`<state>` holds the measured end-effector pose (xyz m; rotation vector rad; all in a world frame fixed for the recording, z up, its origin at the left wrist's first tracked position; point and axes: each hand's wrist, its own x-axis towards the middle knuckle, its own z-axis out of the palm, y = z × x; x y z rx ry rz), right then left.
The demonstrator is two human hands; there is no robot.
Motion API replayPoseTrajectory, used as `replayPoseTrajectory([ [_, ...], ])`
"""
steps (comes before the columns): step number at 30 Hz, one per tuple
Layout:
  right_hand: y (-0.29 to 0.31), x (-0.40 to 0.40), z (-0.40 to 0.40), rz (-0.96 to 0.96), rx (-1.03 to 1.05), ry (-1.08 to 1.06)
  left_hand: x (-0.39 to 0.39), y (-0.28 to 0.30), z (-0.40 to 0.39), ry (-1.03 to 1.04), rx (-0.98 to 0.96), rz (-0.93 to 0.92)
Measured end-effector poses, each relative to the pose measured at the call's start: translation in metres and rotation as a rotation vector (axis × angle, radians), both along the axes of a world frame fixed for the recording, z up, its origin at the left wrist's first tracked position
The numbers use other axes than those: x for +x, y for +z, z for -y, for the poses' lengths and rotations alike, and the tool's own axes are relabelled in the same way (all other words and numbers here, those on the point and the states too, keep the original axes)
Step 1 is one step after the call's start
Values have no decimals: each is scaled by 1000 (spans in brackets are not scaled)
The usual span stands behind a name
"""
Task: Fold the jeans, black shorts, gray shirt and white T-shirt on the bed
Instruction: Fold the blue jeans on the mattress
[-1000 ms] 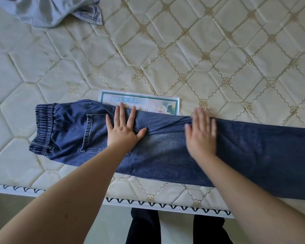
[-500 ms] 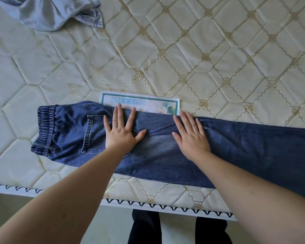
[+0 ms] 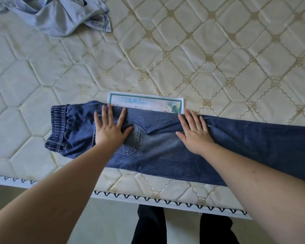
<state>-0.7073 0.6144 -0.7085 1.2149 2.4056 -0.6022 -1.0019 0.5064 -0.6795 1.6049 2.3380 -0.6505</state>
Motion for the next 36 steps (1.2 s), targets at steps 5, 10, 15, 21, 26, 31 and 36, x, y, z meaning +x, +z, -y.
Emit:
replayPoseTrajectory([
  [5,12,25,8,-16,101,-34,30,13,4,-328,5,78],
  [10,13,110,24,122,173,-235,63,21,9,-349,-14,162],
  [15,20,156,24,153,183,-314,121,29,-6,-405,64,256],
  [21,42,224,30,14,189,-467,217,33,-37,-578,48,357],
  [26,48,305,29,24,172,-767,297,28,-59,-759,-54,383],
  [31,50,381,23,32,163,-1011,368,22,-75,-847,-126,344],
  [36,47,429,7,-34,79,-1212,416,14,-87,-821,-251,312],
])
